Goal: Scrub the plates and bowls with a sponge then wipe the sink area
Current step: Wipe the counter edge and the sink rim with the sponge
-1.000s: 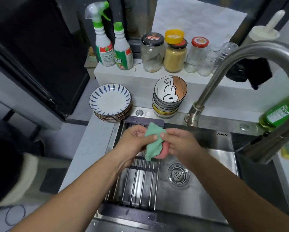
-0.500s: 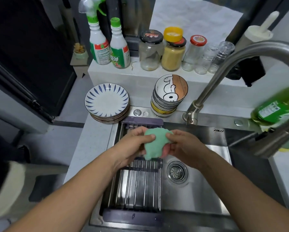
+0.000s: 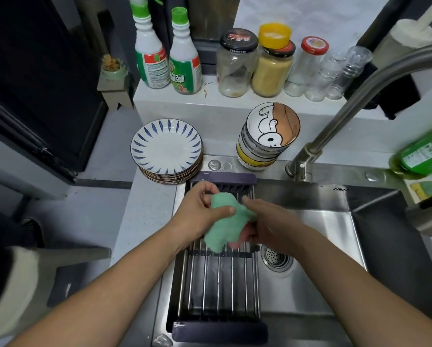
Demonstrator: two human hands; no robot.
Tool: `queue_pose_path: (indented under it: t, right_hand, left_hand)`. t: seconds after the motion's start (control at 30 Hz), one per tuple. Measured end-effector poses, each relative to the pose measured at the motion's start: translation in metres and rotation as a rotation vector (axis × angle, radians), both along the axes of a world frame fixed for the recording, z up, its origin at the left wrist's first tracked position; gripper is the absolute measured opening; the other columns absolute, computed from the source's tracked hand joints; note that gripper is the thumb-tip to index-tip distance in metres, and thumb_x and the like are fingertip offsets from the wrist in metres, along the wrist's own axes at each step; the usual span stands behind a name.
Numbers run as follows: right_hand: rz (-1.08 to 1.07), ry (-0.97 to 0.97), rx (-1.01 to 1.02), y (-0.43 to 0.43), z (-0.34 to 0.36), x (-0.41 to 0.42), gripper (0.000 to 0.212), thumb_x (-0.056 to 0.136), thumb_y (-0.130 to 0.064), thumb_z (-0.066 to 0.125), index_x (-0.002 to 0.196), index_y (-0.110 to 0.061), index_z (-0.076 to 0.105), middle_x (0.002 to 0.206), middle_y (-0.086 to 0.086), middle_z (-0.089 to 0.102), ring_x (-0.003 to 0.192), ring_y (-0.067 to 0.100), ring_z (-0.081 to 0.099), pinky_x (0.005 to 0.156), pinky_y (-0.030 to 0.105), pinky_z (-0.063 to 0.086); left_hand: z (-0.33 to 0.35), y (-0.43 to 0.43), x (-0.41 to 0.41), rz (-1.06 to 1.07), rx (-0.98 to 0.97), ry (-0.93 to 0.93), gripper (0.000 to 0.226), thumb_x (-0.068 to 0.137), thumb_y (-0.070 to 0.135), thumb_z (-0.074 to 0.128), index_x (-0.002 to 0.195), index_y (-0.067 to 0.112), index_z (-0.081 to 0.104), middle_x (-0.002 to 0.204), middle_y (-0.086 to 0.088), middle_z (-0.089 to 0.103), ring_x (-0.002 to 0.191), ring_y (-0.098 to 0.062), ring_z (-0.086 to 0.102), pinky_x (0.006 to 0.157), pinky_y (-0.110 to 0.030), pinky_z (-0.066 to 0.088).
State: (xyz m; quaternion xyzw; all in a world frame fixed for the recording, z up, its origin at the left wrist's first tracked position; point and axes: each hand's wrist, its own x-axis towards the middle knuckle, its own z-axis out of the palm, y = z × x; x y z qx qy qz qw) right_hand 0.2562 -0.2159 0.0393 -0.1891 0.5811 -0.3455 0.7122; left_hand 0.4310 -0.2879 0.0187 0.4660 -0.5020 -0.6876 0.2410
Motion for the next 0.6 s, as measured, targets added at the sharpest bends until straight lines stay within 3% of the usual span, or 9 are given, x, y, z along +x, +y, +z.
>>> queue_pose_path:
  t: [0.07, 0.13, 0.23, 0.33, 0.43, 0.5, 0.57, 0.6]
  right_hand:
    - [-0.005, -0.032, -0.01, -0.001, -0.007, 0.003, 0.038, 0.092, -0.037, 0.065, 0.125, -0.017, 0.061, 0.12, 0.026, 0.062, 0.093, 0.04, 0.066, 0.083, 0.05, 0.057]
    - [-0.098, -0.058, -0.038, -0.005, -0.014, 0.007, 0.058, 0.087, -0.029, 0.071, 0.14, -0.026, 0.048, 0.131, 0.016, 0.059, 0.105, 0.036, 0.068, 0.091, 0.055, 0.056]
    - [-0.094, 0.052, -0.172, -0.004, -0.017, 0.017, 0.071, 0.08, -0.015, 0.078, 0.143, -0.026, 0.047, 0.129, 0.01, 0.057, 0.102, 0.029, 0.072, 0.084, 0.046, 0.061]
    - [0.055, 0.381, -0.201, -0.005, -0.022, 0.027, 0.054, 0.081, -0.011, 0.081, 0.13, -0.019, 0.06, 0.115, 0.009, 0.064, 0.084, 0.02, 0.073, 0.07, 0.031, 0.062]
    - [0.02, 0.583, -0.196, -0.017, -0.026, 0.029, 0.004, 0.092, -0.011, 0.069, 0.096, -0.011, 0.069, 0.084, 0.008, 0.067, 0.058, 0.004, 0.064, 0.053, 0.019, 0.054]
    - [-0.008, 0.731, -0.213, -0.027, -0.03, 0.024, 0.01, 0.094, -0.019, 0.067, 0.085, -0.015, 0.071, 0.085, 0.008, 0.066, 0.066, 0.01, 0.064, 0.056, 0.02, 0.054]
    - [-0.077, 0.828, -0.207, -0.037, -0.036, 0.019, 0.015, 0.092, -0.027, 0.069, 0.081, -0.018, 0.071, 0.094, 0.013, 0.064, 0.071, 0.027, 0.066, 0.06, 0.035, 0.059]
    - [-0.128, 0.823, -0.196, -0.041, -0.036, 0.018, 0.017, 0.092, -0.029, 0.069, 0.081, -0.015, 0.07, 0.089, 0.015, 0.064, 0.064, 0.028, 0.065, 0.056, 0.038, 0.058]
  left_hand:
    - [-0.004, -0.003, 0.003, 0.021, 0.004, -0.012, 0.047, 0.074, 0.011, 0.09, 0.105, 0.014, 0.055, 0.093, -0.026, 0.072, 0.076, -0.03, 0.071, 0.071, -0.049, 0.061]
    - [-0.007, -0.007, 0.005, 0.09, 0.08, -0.035, 0.044, 0.082, 0.017, 0.087, 0.114, 0.014, 0.057, 0.1, -0.025, 0.071, 0.082, -0.029, 0.073, 0.073, -0.046, 0.062]
    - [-0.007, -0.019, 0.007, 0.134, 0.401, 0.103, 0.031, 0.095, 0.03, 0.072, 0.115, 0.01, 0.059, 0.096, -0.018, 0.07, 0.077, -0.025, 0.07, 0.065, -0.036, 0.06]
    - [-0.004, -0.027, 0.012, 0.153, 0.544, 0.209, 0.012, 0.101, 0.02, 0.06, 0.112, 0.016, 0.055, 0.085, -0.013, 0.063, 0.065, -0.02, 0.062, 0.054, -0.029, 0.057]
    - [-0.008, -0.031, 0.02, 0.184, 0.492, 0.166, 0.022, 0.1, 0.012, 0.062, 0.119, 0.014, 0.052, 0.106, -0.022, 0.064, 0.085, -0.03, 0.071, 0.072, -0.035, 0.062]
    - [-0.01, -0.035, 0.028, 0.197, 0.451, 0.138, 0.017, 0.101, 0.014, 0.062, 0.116, 0.015, 0.055, 0.117, -0.023, 0.067, 0.098, -0.032, 0.073, 0.085, -0.041, 0.061]
    - [-0.013, -0.038, 0.039, 0.184, 0.415, 0.103, 0.004, 0.102, 0.018, 0.06, 0.106, 0.017, 0.06, 0.113, -0.017, 0.073, 0.101, -0.028, 0.074, 0.09, -0.041, 0.059]
    - [-0.015, -0.039, 0.043, 0.181, 0.39, 0.078, 0.002, 0.103, 0.018, 0.059, 0.104, 0.018, 0.062, 0.109, -0.014, 0.075, 0.1, -0.026, 0.075, 0.09, -0.04, 0.058]
